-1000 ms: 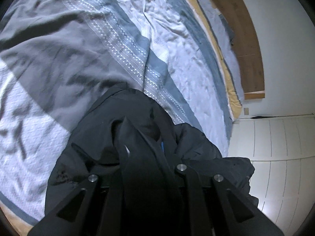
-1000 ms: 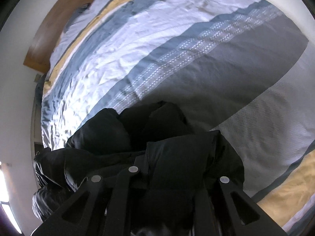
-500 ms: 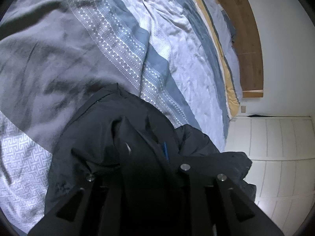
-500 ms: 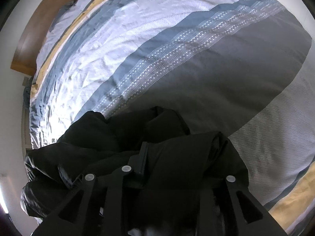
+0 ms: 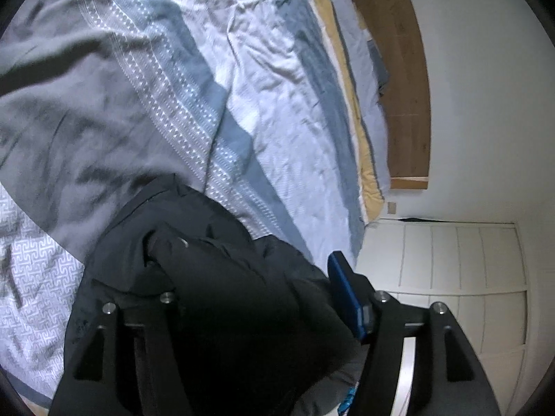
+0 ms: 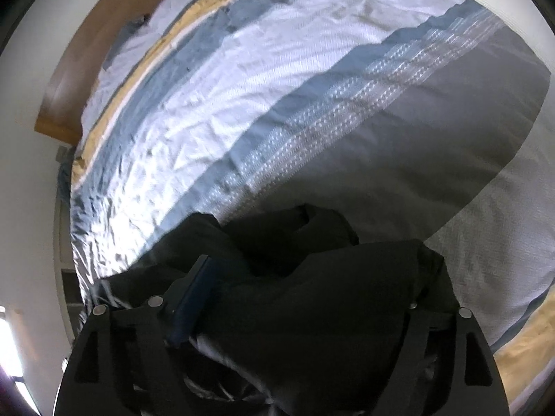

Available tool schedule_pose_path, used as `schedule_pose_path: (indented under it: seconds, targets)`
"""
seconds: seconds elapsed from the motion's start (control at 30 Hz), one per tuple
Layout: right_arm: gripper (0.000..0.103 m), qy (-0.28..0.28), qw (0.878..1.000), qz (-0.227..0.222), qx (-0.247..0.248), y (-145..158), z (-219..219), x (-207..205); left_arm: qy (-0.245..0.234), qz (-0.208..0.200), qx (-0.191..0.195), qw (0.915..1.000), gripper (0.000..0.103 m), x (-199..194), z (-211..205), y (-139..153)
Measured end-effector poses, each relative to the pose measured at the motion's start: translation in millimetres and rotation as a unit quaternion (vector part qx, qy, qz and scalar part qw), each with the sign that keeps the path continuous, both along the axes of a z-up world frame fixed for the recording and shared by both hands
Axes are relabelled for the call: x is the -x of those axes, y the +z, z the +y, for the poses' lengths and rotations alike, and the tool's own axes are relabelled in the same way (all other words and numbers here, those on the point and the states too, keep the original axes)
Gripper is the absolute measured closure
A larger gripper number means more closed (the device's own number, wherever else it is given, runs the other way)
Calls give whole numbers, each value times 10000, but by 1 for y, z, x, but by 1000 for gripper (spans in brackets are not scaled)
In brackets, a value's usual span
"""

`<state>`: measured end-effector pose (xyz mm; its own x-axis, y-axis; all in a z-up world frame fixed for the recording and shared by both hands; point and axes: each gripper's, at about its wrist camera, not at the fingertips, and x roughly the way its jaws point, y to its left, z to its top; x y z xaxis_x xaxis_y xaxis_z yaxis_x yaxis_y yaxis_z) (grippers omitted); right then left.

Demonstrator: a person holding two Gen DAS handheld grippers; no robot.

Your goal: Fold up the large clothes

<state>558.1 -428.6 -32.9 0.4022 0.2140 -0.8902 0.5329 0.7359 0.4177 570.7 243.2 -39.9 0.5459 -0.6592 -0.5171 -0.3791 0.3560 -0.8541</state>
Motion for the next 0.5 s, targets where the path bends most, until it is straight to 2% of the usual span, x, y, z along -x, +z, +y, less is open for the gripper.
schedule_pose_path:
  seconds: [0.1,0.3,0.5]
  targets:
    - [20,-92,9997,-209,-100,12,-5,5,73,-33,88,9999,40,5,6,6]
    - [14,-327,9974,-584,-266,35,-18,13,346,-179,515,9979,36,13,19,21]
    - [8,-298,9955,-863,-253,60,-23,21,434,-415,637,9962,33,20,25,42]
